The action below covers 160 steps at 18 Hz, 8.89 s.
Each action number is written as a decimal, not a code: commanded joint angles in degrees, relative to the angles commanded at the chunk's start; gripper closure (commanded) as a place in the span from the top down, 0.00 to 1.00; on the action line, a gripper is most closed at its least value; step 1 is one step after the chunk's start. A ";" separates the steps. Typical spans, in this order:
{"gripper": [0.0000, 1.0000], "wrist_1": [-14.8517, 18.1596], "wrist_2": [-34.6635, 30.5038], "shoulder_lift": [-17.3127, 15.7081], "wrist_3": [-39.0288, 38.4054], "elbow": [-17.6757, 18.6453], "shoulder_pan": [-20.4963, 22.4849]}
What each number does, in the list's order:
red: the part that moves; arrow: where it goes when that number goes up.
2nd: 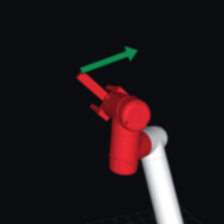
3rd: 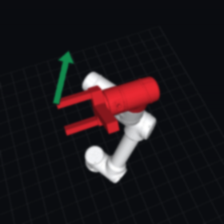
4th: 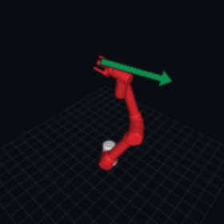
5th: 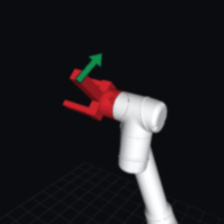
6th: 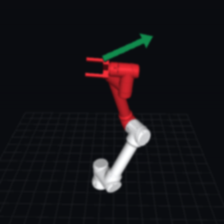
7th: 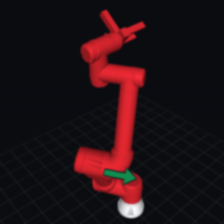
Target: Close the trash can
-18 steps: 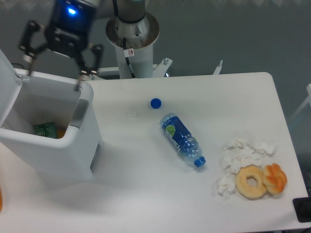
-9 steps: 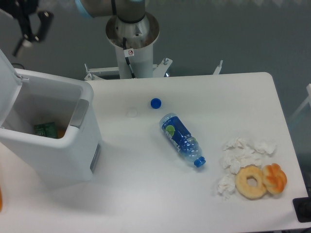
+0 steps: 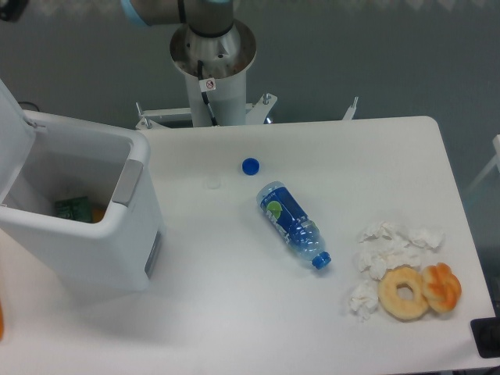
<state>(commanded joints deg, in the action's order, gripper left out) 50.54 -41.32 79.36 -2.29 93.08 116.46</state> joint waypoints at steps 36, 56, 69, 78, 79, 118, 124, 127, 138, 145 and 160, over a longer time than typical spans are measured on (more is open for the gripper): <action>1.00 -0.09 5.28 11.70 6.94 -2.11 -5.20; 1.00 0.17 -1.31 9.58 10.81 2.81 4.56; 1.00 0.26 -1.57 9.93 12.57 4.92 8.69; 1.00 0.44 -4.55 10.29 15.46 6.41 10.28; 1.00 0.44 -5.00 10.20 16.08 6.76 10.37; 1.00 0.88 -8.52 10.20 19.69 9.40 12.48; 1.00 0.88 -8.43 10.11 19.43 9.40 12.48; 1.00 1.05 -8.25 9.76 19.08 9.40 12.48; 1.00 0.97 -8.60 7.56 19.86 7.74 18.00; 1.00 1.05 -8.87 7.74 20.39 3.52 26.27; 1.00 6.24 -36.72 2.64 61.00 6.15 29.70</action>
<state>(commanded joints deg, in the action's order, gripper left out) 56.78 -78.04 82.01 58.71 99.22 146.16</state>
